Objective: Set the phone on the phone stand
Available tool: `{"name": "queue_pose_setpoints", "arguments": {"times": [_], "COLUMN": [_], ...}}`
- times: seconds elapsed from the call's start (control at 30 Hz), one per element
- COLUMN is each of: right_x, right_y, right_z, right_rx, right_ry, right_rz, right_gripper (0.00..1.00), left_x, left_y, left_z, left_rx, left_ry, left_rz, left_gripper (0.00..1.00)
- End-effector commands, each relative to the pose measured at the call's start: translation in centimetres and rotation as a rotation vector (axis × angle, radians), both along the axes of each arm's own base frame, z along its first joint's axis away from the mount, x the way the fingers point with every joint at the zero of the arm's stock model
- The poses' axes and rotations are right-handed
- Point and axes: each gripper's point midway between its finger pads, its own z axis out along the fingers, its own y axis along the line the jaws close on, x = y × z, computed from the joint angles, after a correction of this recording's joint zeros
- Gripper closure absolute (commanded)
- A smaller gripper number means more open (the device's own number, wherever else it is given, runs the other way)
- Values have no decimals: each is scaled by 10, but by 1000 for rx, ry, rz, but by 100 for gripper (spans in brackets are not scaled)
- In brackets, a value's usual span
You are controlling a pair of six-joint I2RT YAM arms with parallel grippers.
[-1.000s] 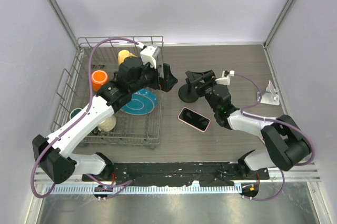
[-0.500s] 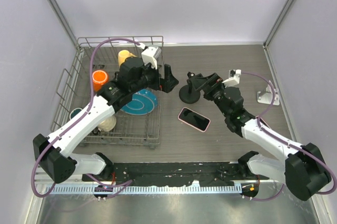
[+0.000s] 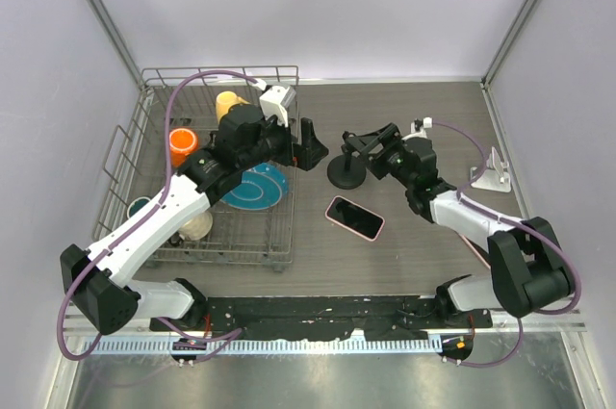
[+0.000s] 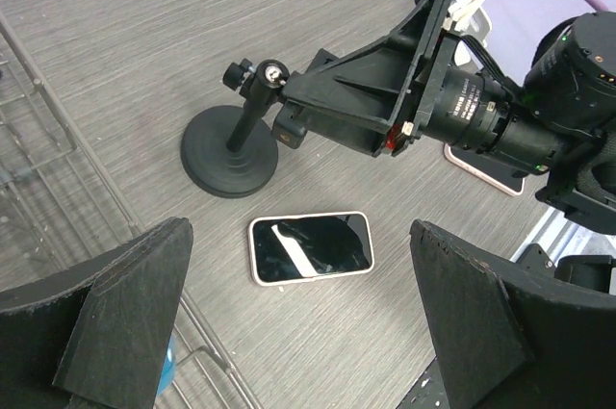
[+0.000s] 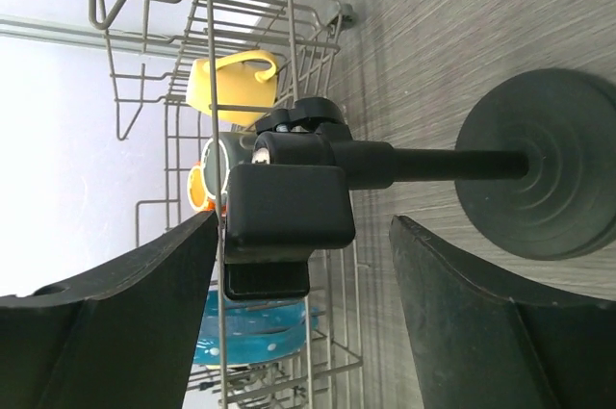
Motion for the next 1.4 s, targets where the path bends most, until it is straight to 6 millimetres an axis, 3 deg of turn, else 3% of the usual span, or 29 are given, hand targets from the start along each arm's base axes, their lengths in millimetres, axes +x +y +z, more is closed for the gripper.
{"name": "queue_pose_setpoints", "arguments": {"times": [0.0, 0.13, 0.33, 0.37, 0.43, 0.63, 0.9, 1.2, 1.27, 1.37], "right_x": [9, 13, 17, 17, 16, 13, 11, 8, 7, 7], "right_y": [15, 15, 15, 15, 14, 12, 7, 22, 21, 21], "right_z": [41, 37, 32, 29, 26, 12, 8, 21, 21, 26], "right_rx": [176, 241, 310, 319, 350, 440, 540, 396, 377, 358], "right_ry": [-76, -55, -31, -20, -11, 56, 83, 34, 29, 2], "right_rz": [30, 19, -3, -7, -13, -45, -95, -194, -215, -208], "right_gripper": [28, 45, 55, 59, 77, 99, 100, 97, 93, 74], "left_x": [-2, -2, -2, -2, -2, -3, -3, -4, -4, -4], "left_y": [-6, -6, -6, -6, -6, -7, -6, -5, -5, -4], "left_z": [24, 23, 23, 24, 23, 22, 23, 26, 26, 27], "left_rx": [-56, -54, -53, -55, -54, -54, -57, -57, -54, -53], "left_ry": [-41, -40, -39, -40, -38, -34, -36, -42, -45, -48], "left_rz": [-21, -23, -23, -22, -24, -27, -28, -26, -26, -22], "left_gripper": [0, 0, 0, 0, 0, 0, 0, 0, 0, 0]}}
